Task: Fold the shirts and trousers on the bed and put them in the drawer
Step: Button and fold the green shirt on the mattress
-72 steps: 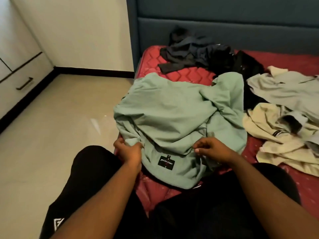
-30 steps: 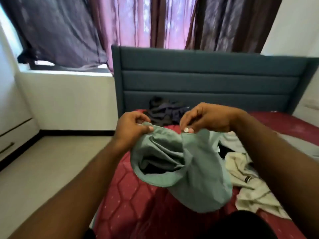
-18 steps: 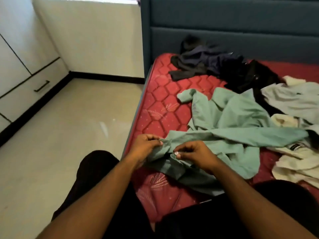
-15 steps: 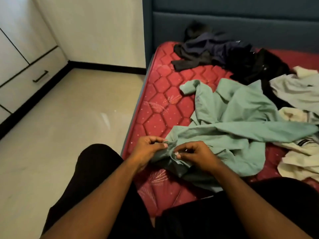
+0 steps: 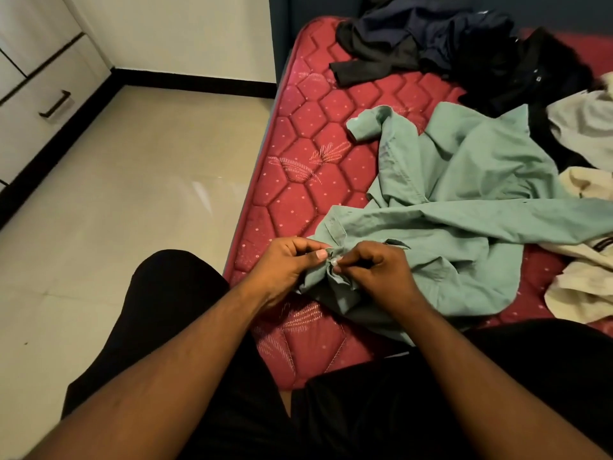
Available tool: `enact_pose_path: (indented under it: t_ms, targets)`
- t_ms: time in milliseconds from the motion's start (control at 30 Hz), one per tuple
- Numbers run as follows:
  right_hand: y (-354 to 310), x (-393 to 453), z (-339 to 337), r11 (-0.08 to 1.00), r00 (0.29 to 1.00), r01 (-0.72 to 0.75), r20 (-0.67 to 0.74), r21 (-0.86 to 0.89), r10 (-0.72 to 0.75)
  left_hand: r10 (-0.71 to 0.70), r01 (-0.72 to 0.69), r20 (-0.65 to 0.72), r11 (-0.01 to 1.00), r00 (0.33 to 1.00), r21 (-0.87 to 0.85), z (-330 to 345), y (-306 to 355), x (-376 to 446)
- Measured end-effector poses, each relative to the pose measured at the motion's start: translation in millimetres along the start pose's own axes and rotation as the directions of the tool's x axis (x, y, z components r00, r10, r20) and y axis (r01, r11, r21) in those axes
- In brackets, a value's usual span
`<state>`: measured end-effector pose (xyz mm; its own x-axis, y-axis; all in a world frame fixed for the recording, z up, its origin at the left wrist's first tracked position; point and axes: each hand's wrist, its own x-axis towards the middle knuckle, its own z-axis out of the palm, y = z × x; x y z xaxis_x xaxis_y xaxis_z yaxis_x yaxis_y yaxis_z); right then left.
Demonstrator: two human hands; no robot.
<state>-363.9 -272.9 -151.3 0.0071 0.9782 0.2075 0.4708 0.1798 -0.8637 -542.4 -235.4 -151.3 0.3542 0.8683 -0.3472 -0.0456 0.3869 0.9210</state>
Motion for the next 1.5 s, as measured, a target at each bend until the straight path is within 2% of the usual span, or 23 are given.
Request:
enact_pose_path:
  t_ms: [167,300,433,500,600,733,800,900,967,1067,1167,1267,1400,1500]
  targets:
    - [1.6,-1.9,2.0,0.996,0.999,0.037,-0.029,-0.082,-0.039,0.058,-0.068,0.074,0.987,0.996,0.144,2.1,8.8,-4.1]
    - [2.1,-3.2,0.1,0.998,0.997,0.001,0.082,-0.066,0.005,0.101,-0.126,0.109,0.959,0.989,0.253,-0.8,7.0,-5.1]
    - [4.4,3.2,-4.1,0.985,0.988,0.042,0.152,-0.169,-0.016,0.178,-0.202,0.103,0.927,0.979,0.316,-1.8,5.1,-7.6]
    - [4.7,6.4,-4.5,0.984,0.99,0.011,0.142,-0.179,0.015,0.245,-0.244,0.042,0.907,0.969,0.342,-0.4,0.3,-8.2]
    - [1.9,8.4,-2.9,0.987,0.99,-0.051,0.121,-0.152,0.07,0.399,-0.336,-0.044,0.822,0.916,0.461,1.3,-8.6,-6.7]
    - [1.1,10.9,-6.9,0.988,0.978,-0.142,0.148,-0.053,0.149,0.532,-0.444,-0.015,0.722,0.847,0.531,6.8,-9.0,-7.6]
    - [2.6,11.6,-10.0,0.989,0.974,-0.143,0.171,-0.042,0.148,0.493,-0.414,-0.028,0.758,0.87,0.504,10.3,-8.6,-6.3]
    - [1.9,10.6,-12.4,0.991,0.974,-0.133,0.184,0.005,0.13,0.267,-0.241,-0.046,0.92,0.962,0.308,11.3,-6.6,-2.2]
    - [0.7,9.4,-13.2,0.993,0.975,-0.119,0.189,0.013,0.114,0.186,-0.175,-0.029,0.96,0.982,0.218,10.8,-4.4,-0.4]
    - [2.0,6.9,-14.6,0.995,0.99,-0.091,0.104,-0.035,0.094,0.214,-0.203,-0.04,0.96,0.976,0.191,18.2,-0.7,-1.8]
    - [3.5,3.5,-16.1,0.993,0.998,-0.059,-0.027,-0.102,0.057,0.314,-0.288,-0.061,0.921,0.947,0.263,30.6,1.3,-5.9]
    - [3.2,3.6,-13.6,0.994,0.991,-0.103,-0.093,-0.045,0.099,0.389,-0.352,-0.089,0.893,0.917,0.279,35.4,2.1,-9.9]
    - [-0.3,6.0,-7.2,0.961,0.969,-0.227,-0.059,0.155,0.239,0.417,-0.367,-0.143,0.886,0.898,0.283,33.9,-0.8,-14.7]
    - [-1.7,8.5,-9.2,0.968,0.976,-0.218,0.046,0.123,0.213,0.406,-0.359,-0.158,0.896,0.9,0.26,30.6,-4.3,-16.9]
